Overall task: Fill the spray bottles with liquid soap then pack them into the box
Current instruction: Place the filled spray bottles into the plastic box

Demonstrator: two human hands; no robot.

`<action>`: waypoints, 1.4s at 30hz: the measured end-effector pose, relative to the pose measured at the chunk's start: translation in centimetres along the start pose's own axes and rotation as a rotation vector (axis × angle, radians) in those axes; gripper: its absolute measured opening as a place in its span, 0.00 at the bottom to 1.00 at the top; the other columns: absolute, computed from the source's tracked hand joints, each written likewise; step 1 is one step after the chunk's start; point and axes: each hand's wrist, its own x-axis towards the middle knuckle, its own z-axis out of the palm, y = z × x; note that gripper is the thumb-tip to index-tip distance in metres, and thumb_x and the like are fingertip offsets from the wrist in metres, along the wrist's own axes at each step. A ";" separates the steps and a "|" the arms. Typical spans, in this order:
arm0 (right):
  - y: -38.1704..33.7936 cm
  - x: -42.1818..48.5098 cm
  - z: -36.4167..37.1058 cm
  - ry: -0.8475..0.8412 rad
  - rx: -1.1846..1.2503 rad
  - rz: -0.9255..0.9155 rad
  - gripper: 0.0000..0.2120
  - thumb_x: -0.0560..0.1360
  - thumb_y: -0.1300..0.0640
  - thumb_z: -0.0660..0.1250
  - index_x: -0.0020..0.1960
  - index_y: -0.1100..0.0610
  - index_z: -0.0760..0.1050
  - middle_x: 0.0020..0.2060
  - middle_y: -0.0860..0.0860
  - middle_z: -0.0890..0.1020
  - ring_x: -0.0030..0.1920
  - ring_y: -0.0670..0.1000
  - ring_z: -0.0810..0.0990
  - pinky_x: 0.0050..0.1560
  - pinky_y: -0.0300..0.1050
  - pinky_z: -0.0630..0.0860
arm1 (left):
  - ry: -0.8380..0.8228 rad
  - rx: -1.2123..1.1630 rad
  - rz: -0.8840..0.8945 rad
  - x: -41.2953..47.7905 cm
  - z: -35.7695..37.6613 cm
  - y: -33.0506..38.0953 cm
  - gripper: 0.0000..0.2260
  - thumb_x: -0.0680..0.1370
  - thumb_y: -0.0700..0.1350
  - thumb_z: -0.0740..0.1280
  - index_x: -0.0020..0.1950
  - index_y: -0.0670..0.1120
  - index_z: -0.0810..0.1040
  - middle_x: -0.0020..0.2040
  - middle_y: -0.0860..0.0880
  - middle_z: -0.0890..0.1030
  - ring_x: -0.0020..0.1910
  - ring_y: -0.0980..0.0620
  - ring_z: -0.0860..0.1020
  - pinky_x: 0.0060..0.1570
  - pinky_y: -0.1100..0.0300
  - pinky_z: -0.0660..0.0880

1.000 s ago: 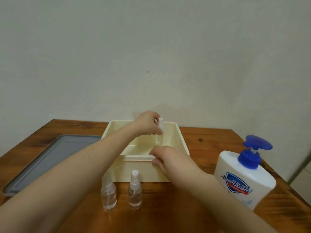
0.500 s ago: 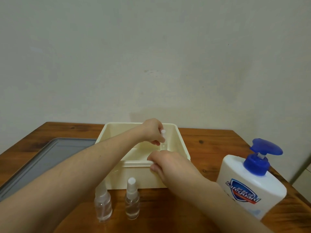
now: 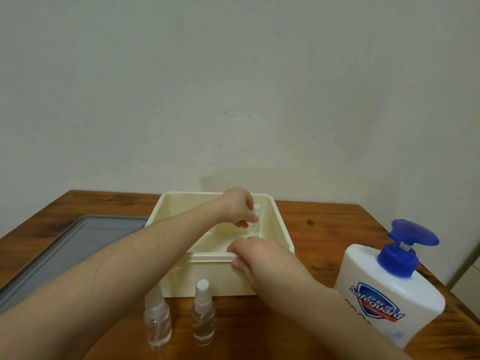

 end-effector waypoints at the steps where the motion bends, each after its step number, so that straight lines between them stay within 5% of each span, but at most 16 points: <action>1: 0.0 0.0 0.0 0.006 0.003 0.002 0.16 0.80 0.61 0.55 0.68 0.54 0.65 0.58 0.53 0.77 0.57 0.54 0.75 0.58 0.48 0.73 | -0.001 0.008 -0.005 -0.2 -0.1 0.1 0.14 0.72 0.38 0.70 0.56 0.37 0.74 0.46 0.40 0.80 0.38 0.46 0.81 0.42 0.56 0.79; 6: 0.0 -0.3 -0.1 0.039 0.029 0.001 0.14 0.81 0.57 0.53 0.66 0.54 0.68 0.57 0.53 0.77 0.55 0.55 0.76 0.56 0.50 0.74 | 0.137 0.096 0.100 -3.4 -2.4 1.6 0.16 0.73 0.46 0.69 0.59 0.42 0.73 0.38 0.49 0.79 0.34 0.56 0.78 0.36 0.63 0.74; 12: -0.1 -0.4 0.0 0.103 0.082 0.003 0.13 0.80 0.56 0.55 0.62 0.55 0.71 0.54 0.54 0.79 0.54 0.56 0.77 0.52 0.49 0.73 | 0.457 0.156 0.304 -13.4 -4.9 2.8 0.07 0.73 0.47 0.68 0.47 0.46 0.80 0.38 0.54 0.80 0.41 0.56 0.78 0.42 0.65 0.73; 20: -0.5 -0.6 0.1 0.121 0.069 0.021 0.14 0.80 0.57 0.56 0.64 0.57 0.70 0.58 0.55 0.78 0.59 0.56 0.75 0.55 0.46 0.68 | 0.116 0.424 0.005 -22.0 -4.9 -2.2 0.18 0.66 0.60 0.71 0.52 0.54 0.76 0.46 0.58 0.77 0.45 0.61 0.76 0.44 0.67 0.74; 25: -0.8 -0.9 0.0 0.117 0.067 0.031 0.15 0.80 0.57 0.56 0.65 0.57 0.70 0.59 0.55 0.77 0.60 0.56 0.75 0.57 0.47 0.70 | 0.100 0.420 0.053 -22.0 -4.2 -4.1 0.05 0.70 0.52 0.71 0.43 0.58 0.76 0.41 0.59 0.79 0.42 0.65 0.77 0.40 0.70 0.71; 29: -0.8 -0.9 0.1 0.127 0.053 0.019 0.14 0.80 0.57 0.55 0.65 0.57 0.70 0.59 0.55 0.78 0.59 0.56 0.75 0.57 0.48 0.71 | 0.122 0.352 0.064 -22.3 -6.7 -2.3 0.04 0.70 0.50 0.72 0.43 0.53 0.80 0.36 0.56 0.81 0.38 0.65 0.78 0.37 0.69 0.72; 32: -0.7 -0.9 0.2 0.130 0.055 0.010 0.14 0.80 0.57 0.55 0.64 0.57 0.70 0.59 0.55 0.78 0.59 0.55 0.75 0.57 0.48 0.70 | 0.232 0.132 0.107 -23.0 -10.5 1.0 0.03 0.70 0.47 0.72 0.42 0.49 0.82 0.38 0.48 0.84 0.36 0.55 0.81 0.40 0.61 0.78; 35: -0.8 -0.9 0.1 0.127 0.052 0.002 0.14 0.81 0.57 0.54 0.64 0.57 0.70 0.58 0.54 0.78 0.58 0.55 0.75 0.57 0.47 0.71 | 0.391 -0.038 0.207 -21.5 -12.6 3.9 0.04 0.71 0.42 0.70 0.45 0.45 0.81 0.38 0.47 0.84 0.37 0.55 0.82 0.40 0.63 0.80; 42: -0.8 -0.8 0.1 0.116 0.020 -0.003 0.14 0.81 0.56 0.53 0.64 0.56 0.69 0.58 0.55 0.77 0.57 0.57 0.76 0.57 0.51 0.72 | 0.436 0.040 0.232 -9.8 -7.3 3.0 0.03 0.70 0.40 0.71 0.42 0.43 0.79 0.32 0.48 0.80 0.29 0.60 0.77 0.37 0.62 0.76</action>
